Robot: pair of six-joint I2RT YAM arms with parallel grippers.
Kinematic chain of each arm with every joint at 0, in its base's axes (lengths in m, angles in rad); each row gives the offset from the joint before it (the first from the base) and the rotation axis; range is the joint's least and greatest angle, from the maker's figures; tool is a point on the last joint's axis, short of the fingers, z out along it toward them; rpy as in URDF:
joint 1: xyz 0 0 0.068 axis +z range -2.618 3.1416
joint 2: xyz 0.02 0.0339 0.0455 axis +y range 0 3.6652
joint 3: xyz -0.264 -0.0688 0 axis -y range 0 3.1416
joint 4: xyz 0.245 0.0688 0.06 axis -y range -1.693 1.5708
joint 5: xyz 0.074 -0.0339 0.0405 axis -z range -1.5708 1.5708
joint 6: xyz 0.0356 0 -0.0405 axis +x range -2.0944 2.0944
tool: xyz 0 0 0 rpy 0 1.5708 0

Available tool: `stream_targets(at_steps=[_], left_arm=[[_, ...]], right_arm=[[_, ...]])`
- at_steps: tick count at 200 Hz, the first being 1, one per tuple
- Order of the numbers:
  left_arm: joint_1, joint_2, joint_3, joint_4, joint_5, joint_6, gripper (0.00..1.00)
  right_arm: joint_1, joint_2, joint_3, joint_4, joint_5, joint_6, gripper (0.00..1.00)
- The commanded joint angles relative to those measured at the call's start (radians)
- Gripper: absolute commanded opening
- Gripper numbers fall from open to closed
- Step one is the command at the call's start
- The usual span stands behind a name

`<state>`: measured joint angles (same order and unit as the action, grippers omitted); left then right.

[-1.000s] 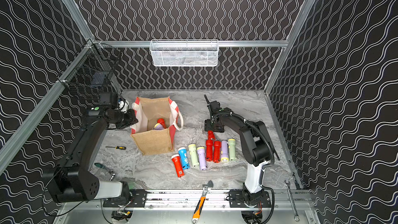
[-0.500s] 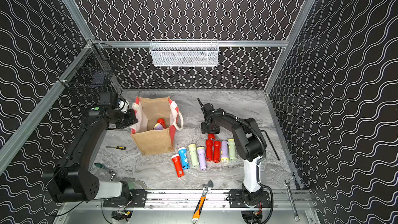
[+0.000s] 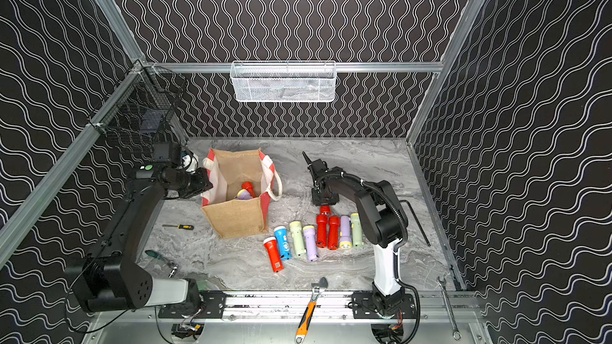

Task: Put the flashlights into the tote bags
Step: Pick up the flashlight from the center of the board.

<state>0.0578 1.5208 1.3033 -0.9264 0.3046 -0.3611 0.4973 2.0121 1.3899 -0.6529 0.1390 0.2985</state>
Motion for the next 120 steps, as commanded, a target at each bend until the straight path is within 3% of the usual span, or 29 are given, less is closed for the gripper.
stream_targets(at_steps=[1, 37, 85, 120], left_arm=[[0.000, -0.006, -0.006, 0.046, 0.027, 0.002, 0.01], [0.000, -0.031, -0.022, 0.073, 0.050, -0.009, 0.01], [-0.001, -0.043, -0.024, 0.082, 0.066, -0.004, 0.00], [-0.001, -0.050, -0.028, 0.087, 0.074, -0.004, 0.00]], right_arm=[[0.000, -0.020, 0.026, -0.060, 0.039, 0.005, 0.30], [-0.002, -0.060, 0.068, -0.089, 0.037, 0.003, 0.25], [-0.002, -0.149, 0.167, -0.138, -0.026, 0.022, 0.24], [-0.002, -0.255, 0.236, -0.101, -0.187, 0.027, 0.24]])
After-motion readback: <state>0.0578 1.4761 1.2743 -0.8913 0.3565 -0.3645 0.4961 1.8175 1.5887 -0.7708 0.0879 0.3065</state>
